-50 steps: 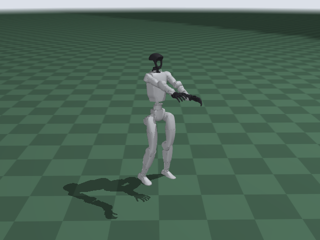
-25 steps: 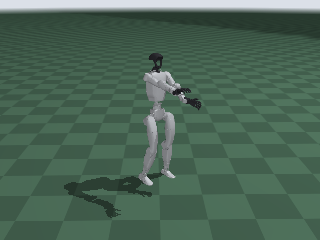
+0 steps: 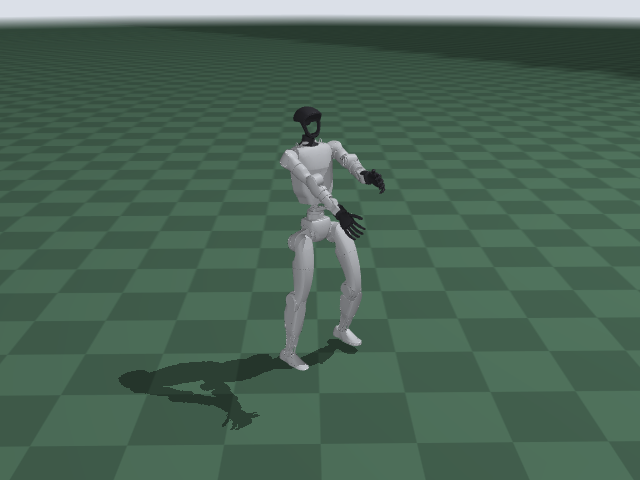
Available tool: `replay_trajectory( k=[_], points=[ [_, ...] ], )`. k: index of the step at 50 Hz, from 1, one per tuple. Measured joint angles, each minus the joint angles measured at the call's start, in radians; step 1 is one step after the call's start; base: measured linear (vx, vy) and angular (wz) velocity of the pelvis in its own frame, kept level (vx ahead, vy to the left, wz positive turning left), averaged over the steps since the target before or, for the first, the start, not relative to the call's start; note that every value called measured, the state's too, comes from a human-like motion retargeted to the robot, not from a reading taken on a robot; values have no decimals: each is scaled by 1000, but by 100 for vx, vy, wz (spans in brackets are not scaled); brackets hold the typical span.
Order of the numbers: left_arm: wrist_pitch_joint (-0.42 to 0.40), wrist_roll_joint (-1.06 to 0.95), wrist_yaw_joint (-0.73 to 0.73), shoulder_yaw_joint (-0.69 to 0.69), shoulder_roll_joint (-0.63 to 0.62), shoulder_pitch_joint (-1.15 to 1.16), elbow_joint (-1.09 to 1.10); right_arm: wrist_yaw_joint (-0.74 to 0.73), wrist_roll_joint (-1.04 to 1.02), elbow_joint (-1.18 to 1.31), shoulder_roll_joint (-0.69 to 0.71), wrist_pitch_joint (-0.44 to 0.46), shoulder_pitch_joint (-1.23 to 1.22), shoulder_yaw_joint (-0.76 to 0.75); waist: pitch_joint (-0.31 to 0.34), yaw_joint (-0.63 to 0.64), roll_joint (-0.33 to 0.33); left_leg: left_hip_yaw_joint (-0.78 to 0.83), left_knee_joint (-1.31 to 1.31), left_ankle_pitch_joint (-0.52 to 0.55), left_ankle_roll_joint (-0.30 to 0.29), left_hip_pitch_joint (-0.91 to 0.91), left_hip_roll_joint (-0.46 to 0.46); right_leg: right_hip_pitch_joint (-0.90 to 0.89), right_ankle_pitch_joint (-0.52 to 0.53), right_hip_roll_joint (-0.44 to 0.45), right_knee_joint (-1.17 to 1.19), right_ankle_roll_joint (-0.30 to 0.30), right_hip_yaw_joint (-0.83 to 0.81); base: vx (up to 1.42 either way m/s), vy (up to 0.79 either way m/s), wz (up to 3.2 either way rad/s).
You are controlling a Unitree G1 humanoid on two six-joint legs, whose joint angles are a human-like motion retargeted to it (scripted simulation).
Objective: Dance
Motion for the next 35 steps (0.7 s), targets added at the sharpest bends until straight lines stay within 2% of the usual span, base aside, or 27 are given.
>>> replay_trajectory(
  k=[2,3,5,8,10,11,13,15,16,19,21,23,25,28,30,33,35],
  points=[
    [44,113,87,-45,84,24,7,-104,-125,0,-85,134,-6,-2,-5,10,-22,24,-98,50,11,39,-31,-10,10,-19,3,-16,-3,1,2,-11],
    [60,141,145,-71,133,38,14,-154,-161,0,-147,165,-9,5,-8,28,-31,38,-154,79,15,59,-42,-18,13,-26,8,-21,-3,0,1,-33],
    [63,127,230,-111,223,66,36,-219,-162,0,-284,172,-18,8,-5,74,-40,60,-265,136,19,110,-53,-33,13,-34,30,-24,1,-2,-4,-34],
    [14,-80,250,-155,311,97,84,-181,42,0,-462,70,-62,-23,14,119,-34,104,-407,203,24,185,-36,-58,-1,-40,88,-3,-5,-2,-7,9],
    [-48,-234,220,-171,343,137,88,-101,206,0,-528,-42,-107,-40,31,143,-28,118,-483,240,33,230,-35,-73,-14,-41,139,12,-4,-1,-4,9],
    [-87,-265,225,-183,341,164,88,-120,234,0,-540,-87,-132,-52,40,157,-24,119,-514,256,39,254,-39,-80,-22,-39,171,19,4,0,0,0],
    [-128,-287,274,-210,314,215,88,-200,210,0,-547,-153,-182,-58,53,197,-19,129,-569,282,50,296,-50,-107,-41,-29,250,38,35,5,3,-33],
    [-134,-257,337,-230,246,260,88,-280,94,-3,-528,-150,-230,-21,61,246,-21,150,-613,304,64,325,-66,-151,-65,-16,344,55,76,1,6,-60],
    [-136,-244,341,-232,201,277,88,-281,38,-15,-503,-114,-247,4,63,272,-23,167,-628,311,72,333,-75,-173,-77,-7,389,60,97,0,6,-71],
    [-141,-235,331,-230,54,319,88,-209,-82,-43,-397,-15,-288,42,73,348,-45,198,-650,309,90,351,-113,-242,-116,3,531,78,152,2,5,-80],
    [-148,-235,312,-237,-32,336,88,-134,-145,-46,-300,16,-306,29,85,379,-67,186,-647,298,88,352,-138,-281,-134,12,613,84,186,4,-1,-61],
    [-151,-209,295,-246,-98,345,88,-64,-238,-46,-204,36,-317,8,99,388,-79,183,-644,287,81,361,-146,-299,-141,29,662,85,214,5,-7,-27],
    [-134,-129,323,-236,-136,337,88,-33,-358,-56,-143,97,-316,7,105,390,-87,188,-641,282,85,364,-152,-301,-144,35,665,85,233,5,-11,-15],
    [-60,73,476,-201,-61,294,88,-148,-552,-81,-157,239,-309,55,87,357,-74,203,-647,281,99,359,-124,-265,-116,46,553,75,213,-1,-20,-1],
    [-34,134,520,-199,41,251,88,-279,-566,-81,-210,257,-297,75,79,314,-56,209,-640,283,107,352,-97,-223,-84,45,448,67,193,-5,-18,28],
    [-42,78,443,-186,206,175,88,-369,-343,-49,-298,181,-261,6,77,248,-47,203,-590,268,88,326,-58,-155,-38,12,294,52,158,-4,-9,37],
    [-50,-6,358,-174,298,125,87,-286,-148,-18,-364,103,-227,-20,70,210,-46,173,-537,244,67,296,-45,-120,-17,-13,214,42,128,0,-1,28]
  ],
)
